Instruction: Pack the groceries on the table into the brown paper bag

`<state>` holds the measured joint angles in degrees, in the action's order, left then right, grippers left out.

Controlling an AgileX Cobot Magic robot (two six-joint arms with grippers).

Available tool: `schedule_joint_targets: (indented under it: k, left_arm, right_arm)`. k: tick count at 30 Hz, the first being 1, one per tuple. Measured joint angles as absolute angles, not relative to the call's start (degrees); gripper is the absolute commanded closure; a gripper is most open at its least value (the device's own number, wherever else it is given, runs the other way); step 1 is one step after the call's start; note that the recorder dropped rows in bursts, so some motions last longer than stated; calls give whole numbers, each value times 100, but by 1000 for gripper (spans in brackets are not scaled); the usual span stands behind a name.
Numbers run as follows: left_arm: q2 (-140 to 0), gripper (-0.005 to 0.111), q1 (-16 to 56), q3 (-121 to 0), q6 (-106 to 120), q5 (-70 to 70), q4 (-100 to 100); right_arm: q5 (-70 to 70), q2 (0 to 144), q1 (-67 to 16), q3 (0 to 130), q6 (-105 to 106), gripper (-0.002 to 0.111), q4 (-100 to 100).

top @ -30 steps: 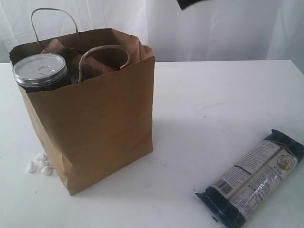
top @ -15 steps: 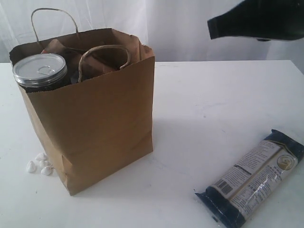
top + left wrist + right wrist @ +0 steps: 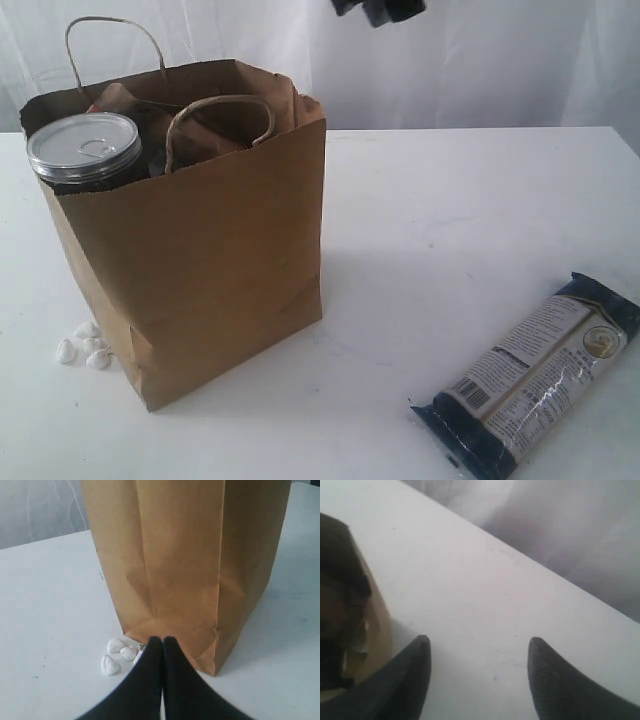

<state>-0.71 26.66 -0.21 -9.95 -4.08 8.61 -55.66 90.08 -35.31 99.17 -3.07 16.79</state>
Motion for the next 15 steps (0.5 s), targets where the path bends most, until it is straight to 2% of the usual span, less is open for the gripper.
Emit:
schedule_joint_targets:
  k: [7, 10, 15]
  left_arm:
    - [-71, 107, 2666, -21, -995, -408, 861]
    - [-71, 107, 2666, -21, -995, -408, 861]
    - [-71, 107, 2666, -21, -995, -408, 861]
  right_arm:
    - [-5926, 9884, -3531, 10932, 649, 51, 734]
    - [-5973, 10061, -3531, 11137, 843, 46, 599]
    - [-6039, 10267, -3531, 11317, 1220, 46, 188]
